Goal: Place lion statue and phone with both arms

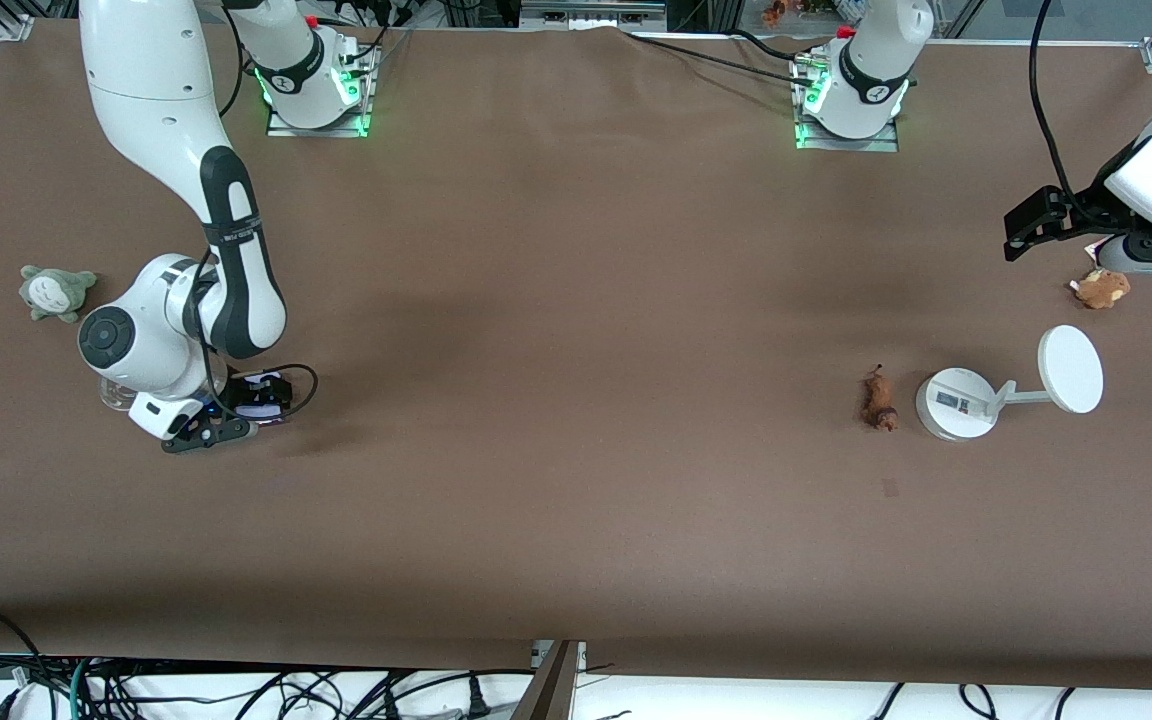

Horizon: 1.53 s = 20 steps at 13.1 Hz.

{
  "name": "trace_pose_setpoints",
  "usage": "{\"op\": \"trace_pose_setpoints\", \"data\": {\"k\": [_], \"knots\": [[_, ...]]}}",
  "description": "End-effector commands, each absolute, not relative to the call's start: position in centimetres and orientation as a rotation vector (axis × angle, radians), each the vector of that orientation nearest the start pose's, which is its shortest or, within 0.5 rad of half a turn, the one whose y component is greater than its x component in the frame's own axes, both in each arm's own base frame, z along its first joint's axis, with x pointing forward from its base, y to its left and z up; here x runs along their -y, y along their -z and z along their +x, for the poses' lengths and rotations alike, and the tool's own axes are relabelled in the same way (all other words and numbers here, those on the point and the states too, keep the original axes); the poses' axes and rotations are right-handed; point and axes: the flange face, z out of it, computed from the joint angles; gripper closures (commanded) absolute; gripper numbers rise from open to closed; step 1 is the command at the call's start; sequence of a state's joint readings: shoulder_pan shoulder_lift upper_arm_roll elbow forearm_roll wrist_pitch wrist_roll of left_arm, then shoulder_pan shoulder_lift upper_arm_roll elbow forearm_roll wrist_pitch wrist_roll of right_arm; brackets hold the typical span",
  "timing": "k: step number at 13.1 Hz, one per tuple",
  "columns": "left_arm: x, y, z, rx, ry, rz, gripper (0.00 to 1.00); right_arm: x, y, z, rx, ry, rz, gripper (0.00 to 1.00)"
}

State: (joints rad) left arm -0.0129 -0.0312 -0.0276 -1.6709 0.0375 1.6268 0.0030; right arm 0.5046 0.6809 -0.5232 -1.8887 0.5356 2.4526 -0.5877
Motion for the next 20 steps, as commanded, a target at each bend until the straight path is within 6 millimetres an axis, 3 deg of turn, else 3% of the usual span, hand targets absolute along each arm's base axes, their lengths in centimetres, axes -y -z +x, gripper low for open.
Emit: {"op": "trace_pose_setpoints", "data": {"k": [1, 2, 7, 13, 16, 20], "knots": [[2.0, -60.3, 54.8, -0.073, -0.021, -3.118, 0.0, -1.2, -21.8, 62.8, 0.38, 0.043, -3.025, 0.01], [2.0, -60.3, 54.8, -0.073, -0.021, -3.118, 0.0, -1.5, -23.0, 62.6, 0.376, 0.009, -2.991, 0.01], [2.0, -60.3, 54.8, -0.073, -0.021, -3.118, 0.0, 0.8, -29.0, 62.0, 0.343, -0.119, -2.912, 0.02], [2.0, -60.3, 54.8, -0.073, -0.021, -3.118, 0.0, 0.1, -40.6, 61.9, 0.275, -0.318, -2.941, 0.02], [2.0, -60.3, 54.8, -0.073, -0.021, -3.118, 0.0, -1.3, -48.0, 62.2, 0.246, -0.399, -2.995, 0.02], [2.0, -60.3, 54.8, -0.073, -0.021, -3.118, 0.0, -3.2, -55.4, 61.2, 0.168, -0.465, -3.048, 0.01]]}}
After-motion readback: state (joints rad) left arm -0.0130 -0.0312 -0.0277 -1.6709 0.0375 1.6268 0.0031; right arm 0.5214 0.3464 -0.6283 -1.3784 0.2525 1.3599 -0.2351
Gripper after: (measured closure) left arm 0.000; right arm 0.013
